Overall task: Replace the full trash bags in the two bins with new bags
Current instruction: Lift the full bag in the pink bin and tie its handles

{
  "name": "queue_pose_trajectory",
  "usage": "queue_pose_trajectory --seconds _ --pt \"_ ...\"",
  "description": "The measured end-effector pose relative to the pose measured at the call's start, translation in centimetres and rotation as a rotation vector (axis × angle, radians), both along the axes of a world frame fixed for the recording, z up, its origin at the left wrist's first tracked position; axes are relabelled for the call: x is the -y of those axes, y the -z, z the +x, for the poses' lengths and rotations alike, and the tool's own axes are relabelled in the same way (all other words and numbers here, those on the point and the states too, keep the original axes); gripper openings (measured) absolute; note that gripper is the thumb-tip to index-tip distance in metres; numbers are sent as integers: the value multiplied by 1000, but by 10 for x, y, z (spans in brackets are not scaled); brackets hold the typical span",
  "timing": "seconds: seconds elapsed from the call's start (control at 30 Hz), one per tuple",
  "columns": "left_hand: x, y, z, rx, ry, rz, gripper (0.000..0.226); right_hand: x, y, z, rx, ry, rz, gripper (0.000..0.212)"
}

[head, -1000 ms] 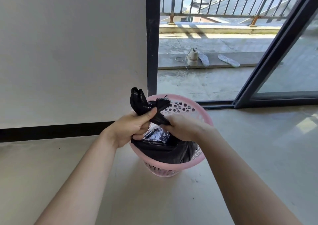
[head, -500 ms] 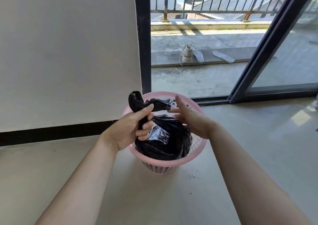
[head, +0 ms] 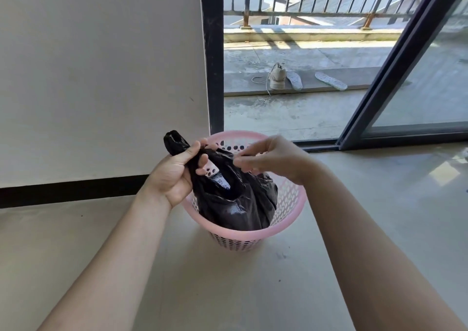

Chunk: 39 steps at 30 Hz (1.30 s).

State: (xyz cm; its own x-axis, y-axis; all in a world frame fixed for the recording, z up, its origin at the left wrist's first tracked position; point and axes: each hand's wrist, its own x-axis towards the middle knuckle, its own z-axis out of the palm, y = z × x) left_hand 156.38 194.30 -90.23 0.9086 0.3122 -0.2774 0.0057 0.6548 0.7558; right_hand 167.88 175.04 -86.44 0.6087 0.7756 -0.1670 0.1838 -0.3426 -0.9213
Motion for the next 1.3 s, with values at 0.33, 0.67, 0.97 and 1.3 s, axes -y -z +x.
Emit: queue_pose_trajectory --seconds 0.33,0.67,0.97,1.3 --pt "2 -7 -12 67 53 143 24 -12 26 -5 126 31 -92 63" --pt "-3 6 0 -187 -325 514 21 -32 36 -4 323 139 -16 10" --pt "11 3 -1 48 -316 -106 23 -18 57 -5 -350 -105 -209 32" --pt "39 3 9 31 -240 -96 44 -35 44 -15 -474 359 484 34"
